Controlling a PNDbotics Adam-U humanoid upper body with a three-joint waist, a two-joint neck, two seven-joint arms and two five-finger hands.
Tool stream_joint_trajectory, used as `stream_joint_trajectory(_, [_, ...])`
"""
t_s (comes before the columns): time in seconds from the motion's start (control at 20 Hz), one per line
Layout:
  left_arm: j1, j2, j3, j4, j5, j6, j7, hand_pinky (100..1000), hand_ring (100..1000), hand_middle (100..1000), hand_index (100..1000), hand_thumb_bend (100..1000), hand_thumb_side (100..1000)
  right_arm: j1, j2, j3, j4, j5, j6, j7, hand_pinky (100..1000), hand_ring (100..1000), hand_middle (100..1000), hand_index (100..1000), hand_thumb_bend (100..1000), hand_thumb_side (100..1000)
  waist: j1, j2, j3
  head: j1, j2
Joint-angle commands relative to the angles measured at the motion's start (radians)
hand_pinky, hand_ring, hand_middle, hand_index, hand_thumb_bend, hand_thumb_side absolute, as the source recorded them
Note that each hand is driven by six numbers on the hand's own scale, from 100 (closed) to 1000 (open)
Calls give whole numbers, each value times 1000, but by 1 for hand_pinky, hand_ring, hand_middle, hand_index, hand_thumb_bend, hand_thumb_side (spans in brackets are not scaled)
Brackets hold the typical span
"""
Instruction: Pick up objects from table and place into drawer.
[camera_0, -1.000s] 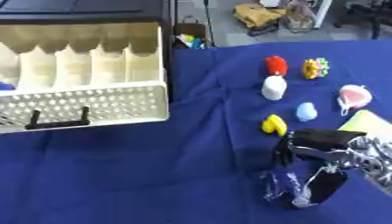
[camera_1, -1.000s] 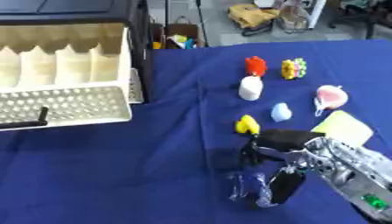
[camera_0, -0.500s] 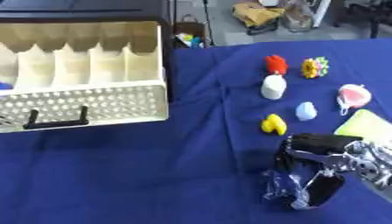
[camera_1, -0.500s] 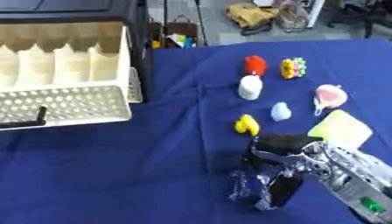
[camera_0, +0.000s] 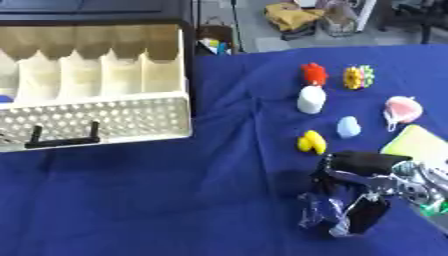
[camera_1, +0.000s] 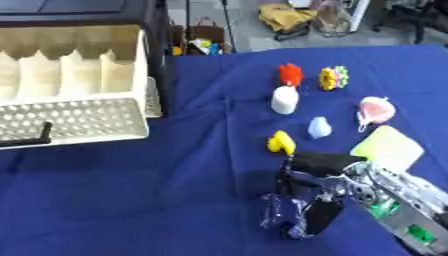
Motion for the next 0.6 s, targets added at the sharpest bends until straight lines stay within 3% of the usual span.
stream_joint_trajectory(0.05, [-11, 5, -3, -13, -1, 0, -5, 400, 529, 502, 739, 324, 961, -8, -13, -10, -2, 1, -1, -13, 453, 573, 430, 589, 552, 327, -1, -13, -1, -4, -12])
stream_joint_trajectory(0.6, [-11, 5, -3, -13, 2, 0, -9, 392, 529, 500, 736, 324, 960, -14, -21, -18, -10, -22, -7, -45, 427, 555, 406, 558, 481, 353, -2, -13, -2, -7, -15])
